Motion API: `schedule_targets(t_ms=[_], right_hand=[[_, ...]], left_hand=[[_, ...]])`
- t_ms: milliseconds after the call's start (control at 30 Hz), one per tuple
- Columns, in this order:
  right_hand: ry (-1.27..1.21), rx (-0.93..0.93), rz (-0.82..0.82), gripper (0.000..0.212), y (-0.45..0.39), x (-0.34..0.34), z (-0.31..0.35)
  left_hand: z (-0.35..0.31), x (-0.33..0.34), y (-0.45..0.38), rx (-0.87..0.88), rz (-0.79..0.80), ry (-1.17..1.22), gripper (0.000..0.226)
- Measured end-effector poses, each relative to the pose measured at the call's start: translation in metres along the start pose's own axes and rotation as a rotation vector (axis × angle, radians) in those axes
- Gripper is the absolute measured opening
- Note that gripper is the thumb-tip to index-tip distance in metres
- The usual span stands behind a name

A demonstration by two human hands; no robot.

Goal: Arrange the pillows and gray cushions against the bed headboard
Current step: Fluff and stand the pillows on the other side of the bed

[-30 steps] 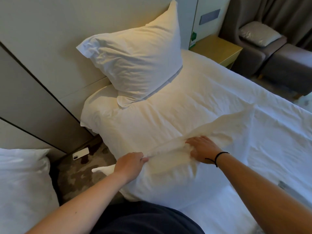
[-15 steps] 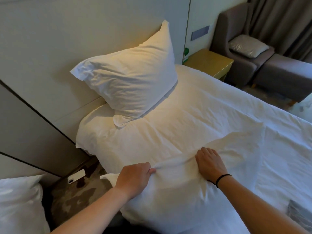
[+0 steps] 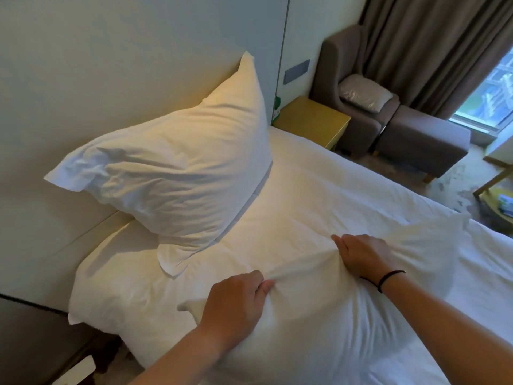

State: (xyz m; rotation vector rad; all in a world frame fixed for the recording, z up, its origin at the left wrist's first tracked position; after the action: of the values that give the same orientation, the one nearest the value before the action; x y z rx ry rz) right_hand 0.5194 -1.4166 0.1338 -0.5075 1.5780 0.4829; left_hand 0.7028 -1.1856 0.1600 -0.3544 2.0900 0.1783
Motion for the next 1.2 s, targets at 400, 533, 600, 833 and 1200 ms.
schedule_targets(t_ms=[400,533,600,833,1200], right_hand=[[-0.683,0.354,0.36,0.08,-0.217,0.048,0.198],[-0.866,0.452,0.37,0.099,-0.167,0.114,0.26],[-0.889,0.487,0.337,0.101,-0.162,0.116,0.26],[-0.911,0.475,0.381,0.102,-0.166,0.113,0.249],[-1.011,0.354,0.466,0.086,-0.123,0.112,0.25]], left_hand=[[0.207,-0.029,-0.207,-0.306,0.112,-0.071,0.051],[0.239,0.009,-0.205,-0.335,0.199,-0.086,0.083],[0.243,0.012,-0.205,-0.326,0.202,-0.1,0.076],[0.237,0.008,-0.202,-0.231,0.267,-0.101,0.056],[0.276,-0.027,-0.209,-0.27,0.161,-0.198,0.037]])
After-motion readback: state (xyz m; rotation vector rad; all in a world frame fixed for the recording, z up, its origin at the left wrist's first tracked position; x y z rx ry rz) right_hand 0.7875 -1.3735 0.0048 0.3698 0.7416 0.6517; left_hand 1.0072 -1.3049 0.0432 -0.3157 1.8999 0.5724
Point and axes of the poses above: each hand's wrist, its own y-axis away from the middle knuckle, its own x-axis out of the palm, z = x × y, the point moved 10 cm from there along -y, towards the middle knuckle, and after that the axes turned 2 degrees about -z, right-handed, at the moved point
